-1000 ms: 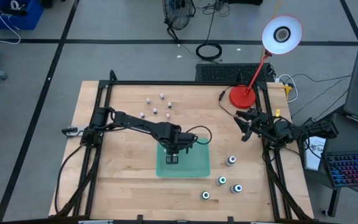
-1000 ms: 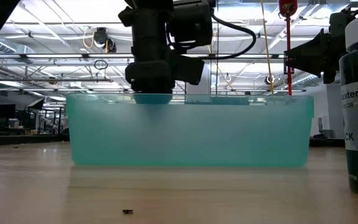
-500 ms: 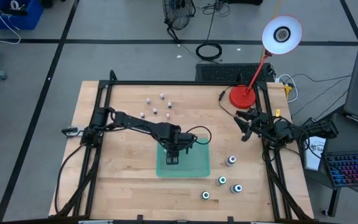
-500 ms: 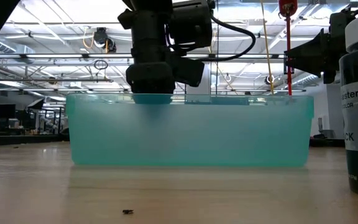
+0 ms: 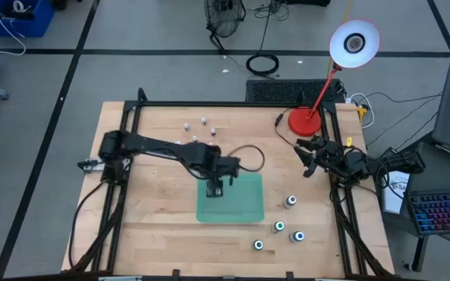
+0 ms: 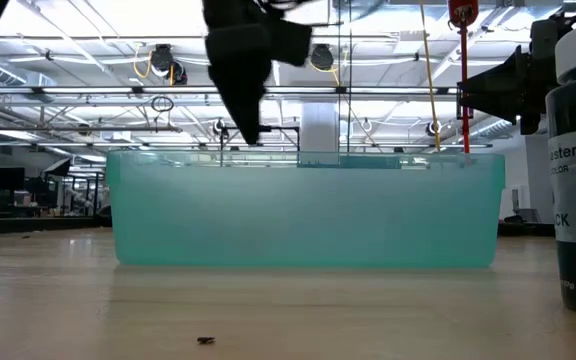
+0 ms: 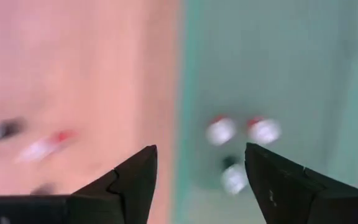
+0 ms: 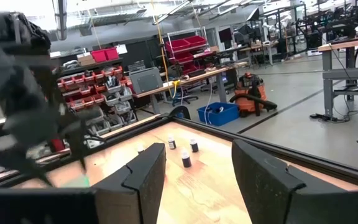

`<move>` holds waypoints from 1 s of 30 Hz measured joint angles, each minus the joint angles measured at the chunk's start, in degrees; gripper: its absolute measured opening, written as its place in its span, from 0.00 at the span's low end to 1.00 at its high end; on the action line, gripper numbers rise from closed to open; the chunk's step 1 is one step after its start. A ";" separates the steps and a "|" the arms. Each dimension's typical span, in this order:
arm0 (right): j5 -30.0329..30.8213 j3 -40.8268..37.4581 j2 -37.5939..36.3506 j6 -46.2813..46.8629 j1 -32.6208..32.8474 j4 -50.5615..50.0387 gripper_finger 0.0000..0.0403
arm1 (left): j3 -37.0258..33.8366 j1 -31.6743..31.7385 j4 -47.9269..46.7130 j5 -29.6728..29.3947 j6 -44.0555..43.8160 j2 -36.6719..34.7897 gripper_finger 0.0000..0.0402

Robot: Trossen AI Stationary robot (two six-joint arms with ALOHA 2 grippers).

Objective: Pick & Place food coloring
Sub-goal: Put the small red food coloring bottle into the blue bin

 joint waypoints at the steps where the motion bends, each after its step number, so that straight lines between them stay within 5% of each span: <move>1: 0.00 -0.01 0.00 0.00 0.00 -0.08 0.44 | -0.40 0.24 -1.75 -2.41 -1.00 -1.51 0.59; 7: 0.00 0.00 0.00 0.00 0.02 0.19 0.43 | -9.18 5.87 -7.44 -8.64 -10.68 -12.80 0.54; 15: 0.00 -0.01 0.02 0.00 0.02 0.20 0.43 | -31.01 22.21 4.51 -3.19 -17.37 -26.59 0.52; 22: 0.00 0.00 0.01 -0.02 0.02 0.20 0.43 | -41.55 32.71 17.74 3.90 -13.87 -26.89 0.55; 30: 0.00 -0.02 0.02 -0.02 0.02 0.20 0.43 | -44.58 34.95 22.76 4.78 -11.01 -26.22 0.53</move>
